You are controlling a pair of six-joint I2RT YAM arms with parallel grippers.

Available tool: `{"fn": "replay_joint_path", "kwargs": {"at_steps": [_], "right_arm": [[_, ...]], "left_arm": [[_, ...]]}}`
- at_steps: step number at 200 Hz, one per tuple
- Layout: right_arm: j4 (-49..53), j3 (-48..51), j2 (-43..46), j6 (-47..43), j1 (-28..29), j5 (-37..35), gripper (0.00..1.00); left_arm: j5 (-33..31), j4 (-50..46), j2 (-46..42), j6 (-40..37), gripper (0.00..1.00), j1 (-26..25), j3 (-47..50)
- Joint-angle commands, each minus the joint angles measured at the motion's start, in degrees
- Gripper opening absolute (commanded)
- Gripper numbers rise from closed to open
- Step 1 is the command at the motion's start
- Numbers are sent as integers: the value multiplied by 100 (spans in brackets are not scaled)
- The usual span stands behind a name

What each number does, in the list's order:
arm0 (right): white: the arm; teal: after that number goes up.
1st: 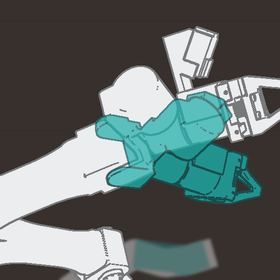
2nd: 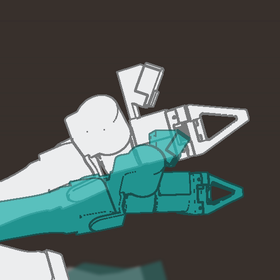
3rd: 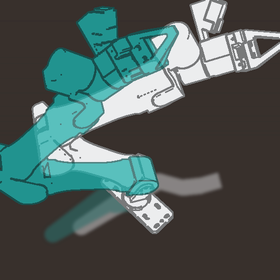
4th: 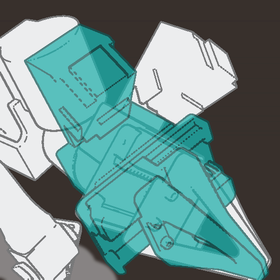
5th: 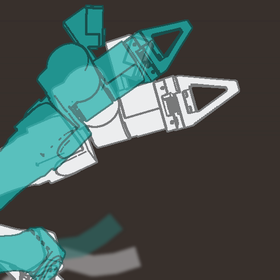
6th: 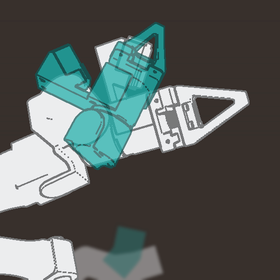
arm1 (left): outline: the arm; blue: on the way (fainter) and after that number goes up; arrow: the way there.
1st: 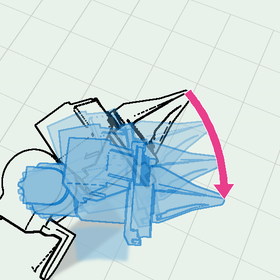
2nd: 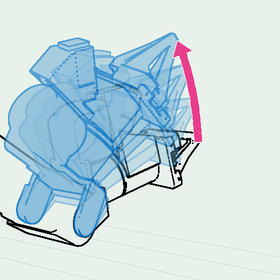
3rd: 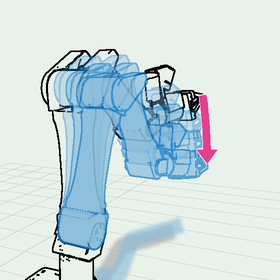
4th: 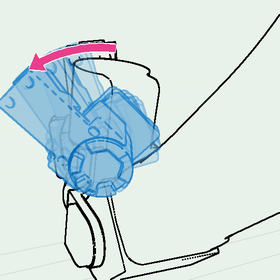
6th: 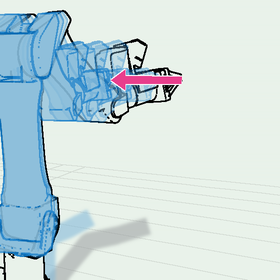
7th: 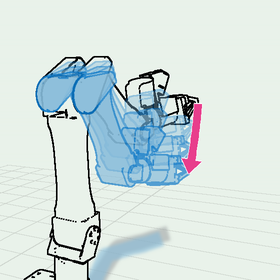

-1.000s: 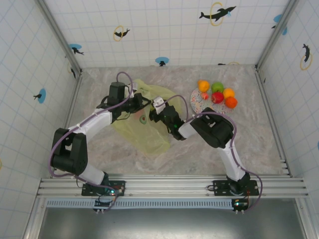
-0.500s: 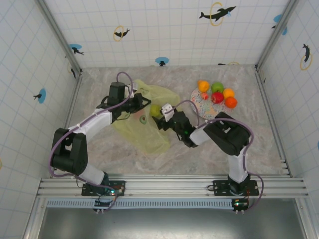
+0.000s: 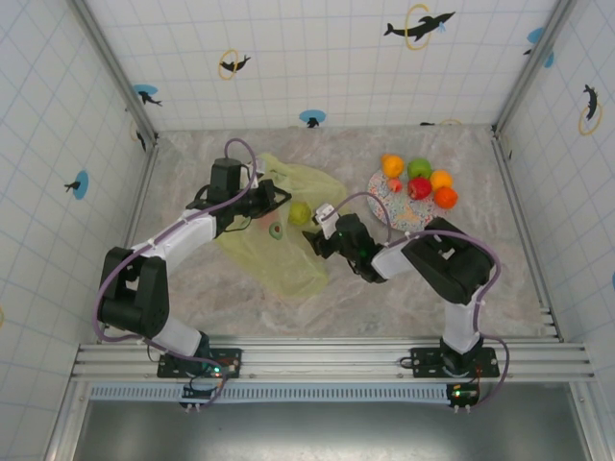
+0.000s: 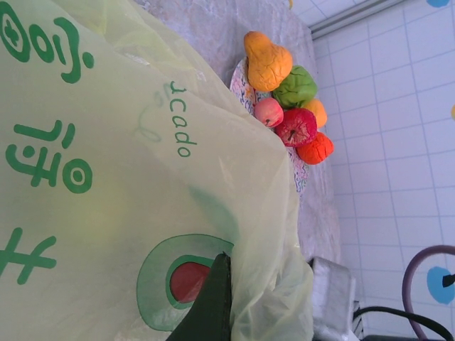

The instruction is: Place the fruits into the plastic bag

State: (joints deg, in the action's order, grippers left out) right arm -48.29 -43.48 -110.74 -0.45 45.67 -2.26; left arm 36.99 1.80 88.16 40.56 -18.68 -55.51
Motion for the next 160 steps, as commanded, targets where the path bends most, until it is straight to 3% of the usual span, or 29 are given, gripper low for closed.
{"fn": "replay_joint_path", "kwargs": {"at_steps": [1, 47, 94, 121, 160], "right_arm": [[340, -590, -410, 147, -7, -5, 59], [567, -1732, -1157, 575, -41, -167, 46], [344, -2641, -1732, 959, 7, 349, 44], [17, -2271, -1428, 906, 41, 712, 45], [-368, -979, -399, 967, -30, 867, 50]], "left_arm": [[-3, -39, -71, -48, 0, 33, 13], [17, -40, -82, -48, 0, 34, 14], [26, -40, -59, -48, 0, 34, 14], [33, -49, -36, -61, 0, 39, 6], [47, -40, -21, -58, 0, 39, 5]]}}
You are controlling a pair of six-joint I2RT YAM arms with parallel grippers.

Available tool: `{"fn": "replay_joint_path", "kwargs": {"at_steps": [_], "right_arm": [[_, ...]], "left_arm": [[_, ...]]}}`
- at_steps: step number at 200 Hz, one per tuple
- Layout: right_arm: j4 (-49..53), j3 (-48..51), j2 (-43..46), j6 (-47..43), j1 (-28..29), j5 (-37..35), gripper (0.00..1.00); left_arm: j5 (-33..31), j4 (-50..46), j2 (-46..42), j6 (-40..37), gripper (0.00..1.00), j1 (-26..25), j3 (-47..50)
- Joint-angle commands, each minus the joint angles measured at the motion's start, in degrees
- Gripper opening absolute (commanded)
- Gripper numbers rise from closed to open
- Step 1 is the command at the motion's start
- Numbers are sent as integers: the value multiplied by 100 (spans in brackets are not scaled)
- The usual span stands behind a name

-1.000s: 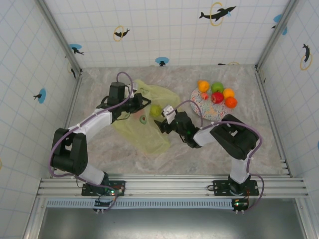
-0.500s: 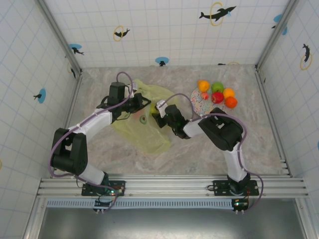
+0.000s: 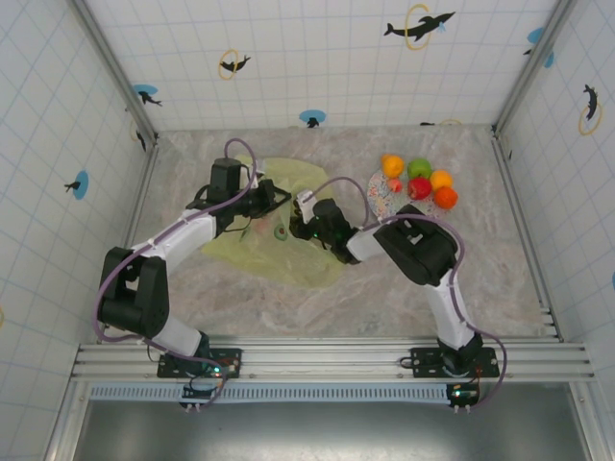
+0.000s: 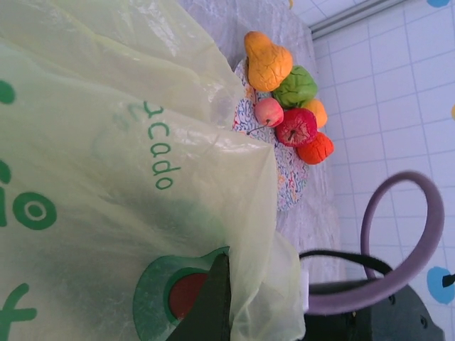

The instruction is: Place the fruits into the plastic bag

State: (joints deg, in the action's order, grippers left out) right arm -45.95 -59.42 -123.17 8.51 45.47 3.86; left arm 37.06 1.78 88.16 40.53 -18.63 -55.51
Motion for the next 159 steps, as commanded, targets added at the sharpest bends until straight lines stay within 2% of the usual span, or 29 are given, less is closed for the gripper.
{"fn": "replay_joint_path", "kwargs": {"at_steps": [1, 34, 78, 125, 159], "right_arm": [[-605, 663, 872, 71, -16, 260, 51], [-543, 1766, 1882, 46, -65, 189, 57], [-203, 2977, 3263, 80, -125, -352, 63], [788, 3226, 4343, 124, -284, -744, 72], [1554, 3228, 5098, 132, -667, -1052, 77]], "left_arm": [[39, -38, -20, -55, 0, 31, 5], [126, -130, 0, -127, 0, 34, 5], [450, -590, 171, -546, 0, 34, -423], [190, -745, 170, -771, 0, 35, -465], [55, -1023, 171, -1185, 0, 36, -588]]}}
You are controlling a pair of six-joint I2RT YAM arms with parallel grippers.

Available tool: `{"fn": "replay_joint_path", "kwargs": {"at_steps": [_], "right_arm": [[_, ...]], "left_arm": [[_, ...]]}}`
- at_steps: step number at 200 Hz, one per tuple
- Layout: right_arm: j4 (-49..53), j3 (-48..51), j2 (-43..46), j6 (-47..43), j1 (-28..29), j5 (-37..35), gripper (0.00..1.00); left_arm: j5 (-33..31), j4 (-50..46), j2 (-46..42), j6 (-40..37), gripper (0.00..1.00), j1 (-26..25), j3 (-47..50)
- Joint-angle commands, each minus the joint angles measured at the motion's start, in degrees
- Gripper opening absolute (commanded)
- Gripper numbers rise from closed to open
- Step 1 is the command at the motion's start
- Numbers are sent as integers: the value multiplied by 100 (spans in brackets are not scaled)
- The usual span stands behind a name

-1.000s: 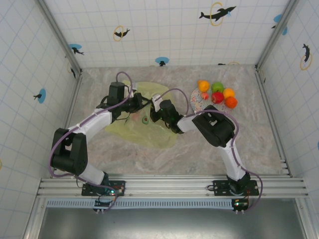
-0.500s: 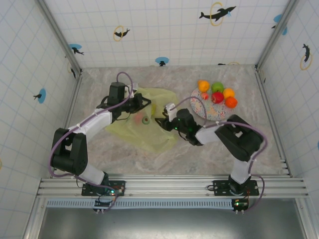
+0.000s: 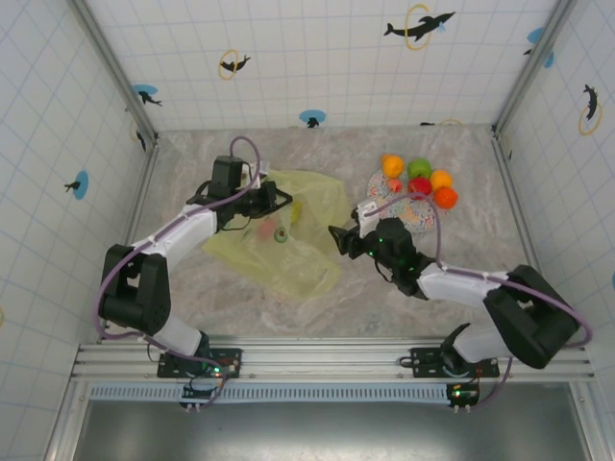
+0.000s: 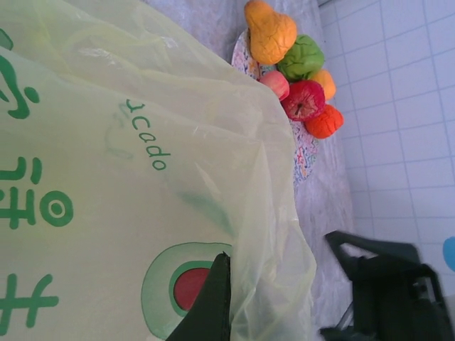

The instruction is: Place the fruits into the plastic bag

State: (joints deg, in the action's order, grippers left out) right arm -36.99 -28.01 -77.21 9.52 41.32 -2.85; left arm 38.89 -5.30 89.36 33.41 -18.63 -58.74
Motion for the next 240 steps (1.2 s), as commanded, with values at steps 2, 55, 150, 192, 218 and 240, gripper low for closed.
{"fn": "replay_joint_path", "kwargs": {"at_steps": [2, 55, 150, 192, 218, 240], "right_arm": [[702, 81, 548, 39, -286, -404, 77], [2570, -747, 779, 236, -1635, -1004, 85], [4319, -3644, -1894, -35, -2067, -1614, 81], [4912, -4635, -2975, -233, -1960, -2134, 77], [5131, -5058, -3471, -409, -1897, -2338, 78], [5386, -5437, -3834, -520, -1875, -2460, 77]], "left_arm": [[-148, -327, 47, -497, 0, 40, -268], [-295, -331, -50, -628, 0, 42, -226], [-402, -173, -104, -423, 0, 42, -138], [-425, -177, -145, -396, 0, 35, -146], [-432, -180, -154, -379, 0, 42, -146], [-427, -182, -148, -384, 0, 36, -146]]}}
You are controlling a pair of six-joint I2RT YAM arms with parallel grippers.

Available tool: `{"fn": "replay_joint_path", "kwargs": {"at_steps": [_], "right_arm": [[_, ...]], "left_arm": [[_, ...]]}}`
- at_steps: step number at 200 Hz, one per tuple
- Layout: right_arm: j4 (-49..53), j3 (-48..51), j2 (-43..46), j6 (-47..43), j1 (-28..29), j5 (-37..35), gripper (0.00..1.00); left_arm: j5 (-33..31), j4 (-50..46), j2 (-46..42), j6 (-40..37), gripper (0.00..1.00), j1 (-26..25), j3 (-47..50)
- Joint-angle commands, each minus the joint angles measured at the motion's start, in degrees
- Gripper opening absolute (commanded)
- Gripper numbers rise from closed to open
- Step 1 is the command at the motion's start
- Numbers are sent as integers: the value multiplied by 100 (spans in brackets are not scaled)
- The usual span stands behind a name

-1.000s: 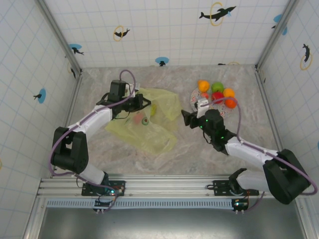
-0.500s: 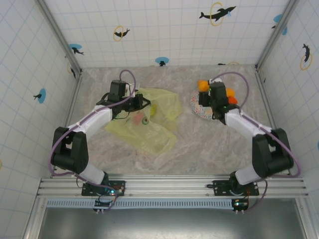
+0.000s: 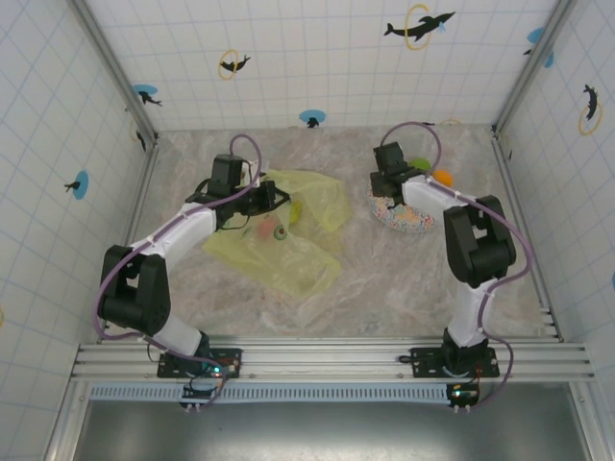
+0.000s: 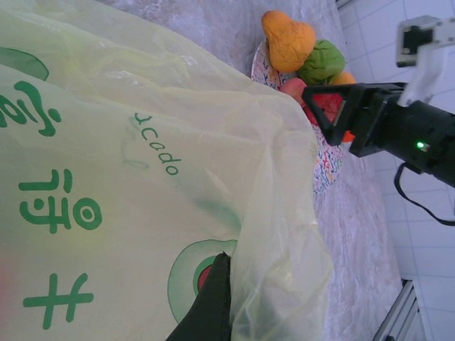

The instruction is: Place the fruits into the plastic bag

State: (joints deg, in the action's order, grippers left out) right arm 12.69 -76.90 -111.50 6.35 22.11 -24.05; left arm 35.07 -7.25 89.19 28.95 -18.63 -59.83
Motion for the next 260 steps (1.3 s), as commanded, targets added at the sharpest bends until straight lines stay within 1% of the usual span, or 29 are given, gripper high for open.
{"fn": "replay_joint_path", "kwargs": {"at_steps": [1, 52, 78, 150, 260], "right_arm": [[423, -560, -419, -208, 43, -347, 77], [765, -1199, -1003, -463, 84, -587, 72], [861, -1355, -1177, -533, 91, -701, 71], [881, -1482, -1476, -615, 86, -808, 65], [862, -1617, -1670, -759, 27, -841, 54]], "left_arm": [[-44, 13, -130, 60, 0, 40, -37], [-53, 10, -146, 63, 0, 36, -46], [-54, 9, -156, 66, 0, 40, -50], [-34, 33, -156, 101, 0, 35, -37], [-9, 47, -155, 125, 0, 36, -29]]}}
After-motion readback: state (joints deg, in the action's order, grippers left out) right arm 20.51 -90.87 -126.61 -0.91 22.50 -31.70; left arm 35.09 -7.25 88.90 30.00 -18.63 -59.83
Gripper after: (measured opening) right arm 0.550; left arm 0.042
